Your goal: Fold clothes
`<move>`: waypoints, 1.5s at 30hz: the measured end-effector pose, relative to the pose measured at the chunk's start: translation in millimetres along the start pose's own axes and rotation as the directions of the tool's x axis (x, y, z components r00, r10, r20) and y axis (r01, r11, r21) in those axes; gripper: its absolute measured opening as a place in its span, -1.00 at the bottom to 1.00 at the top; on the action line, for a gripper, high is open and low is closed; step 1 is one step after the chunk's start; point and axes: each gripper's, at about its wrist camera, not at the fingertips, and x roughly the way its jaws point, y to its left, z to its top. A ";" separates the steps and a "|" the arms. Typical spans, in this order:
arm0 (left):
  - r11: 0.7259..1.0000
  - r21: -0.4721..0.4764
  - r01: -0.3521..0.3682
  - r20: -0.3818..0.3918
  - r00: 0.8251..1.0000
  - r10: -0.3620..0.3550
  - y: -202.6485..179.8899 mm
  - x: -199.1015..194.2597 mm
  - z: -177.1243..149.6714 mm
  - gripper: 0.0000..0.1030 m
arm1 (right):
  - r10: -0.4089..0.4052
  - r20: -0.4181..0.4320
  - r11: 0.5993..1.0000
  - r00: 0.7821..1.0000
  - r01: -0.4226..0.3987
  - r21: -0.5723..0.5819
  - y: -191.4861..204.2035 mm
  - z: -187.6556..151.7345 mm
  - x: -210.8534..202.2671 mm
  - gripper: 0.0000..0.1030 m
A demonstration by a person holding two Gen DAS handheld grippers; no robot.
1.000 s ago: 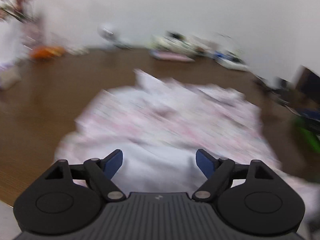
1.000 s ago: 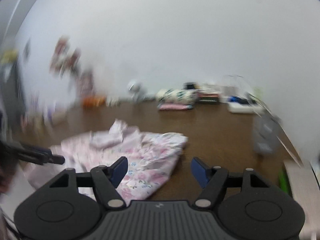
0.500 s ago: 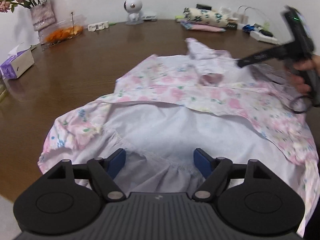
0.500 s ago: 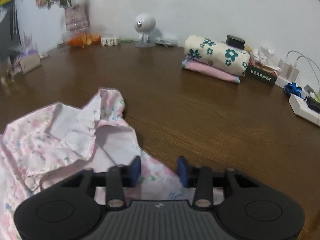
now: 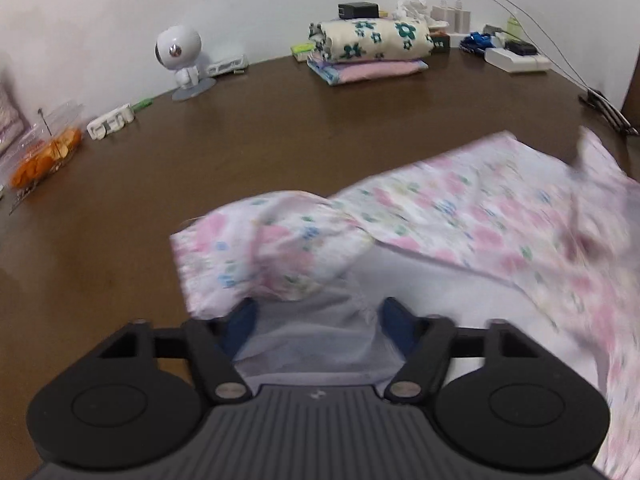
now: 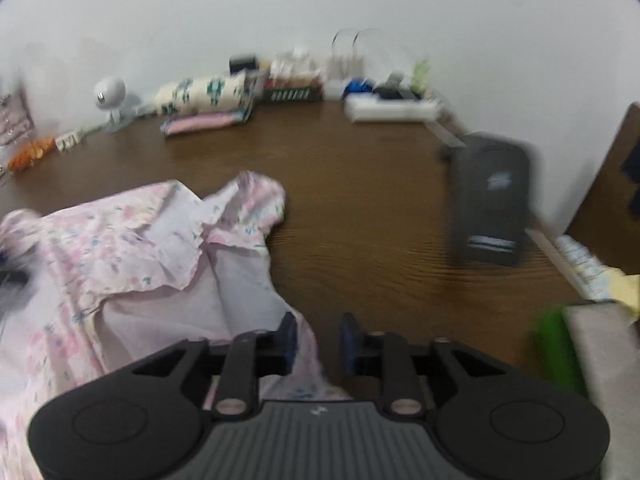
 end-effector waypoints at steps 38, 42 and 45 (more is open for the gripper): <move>0.930 -0.176 0.321 -0.011 0.945 -0.328 -63.6 -92.1 -109.1 -0.13 | 0.112 0.127 0.994 0.986 -0.112 -0.007 -35.9 12.4 -11.6 -0.69; 0.931 -0.167 0.325 -0.013 0.943 -0.332 -68.2 -88.4 -113.3 -0.14 | 0.375 0.076 0.926 0.924 -0.370 -0.078 -7.3 10.3 -16.5 0.31; 0.934 -0.177 0.312 0.006 0.949 -0.316 -67.2 -88.5 -117.2 -0.30 | 0.390 0.053 0.906 0.919 -0.372 -0.201 34.4 10.4 -0.4 0.31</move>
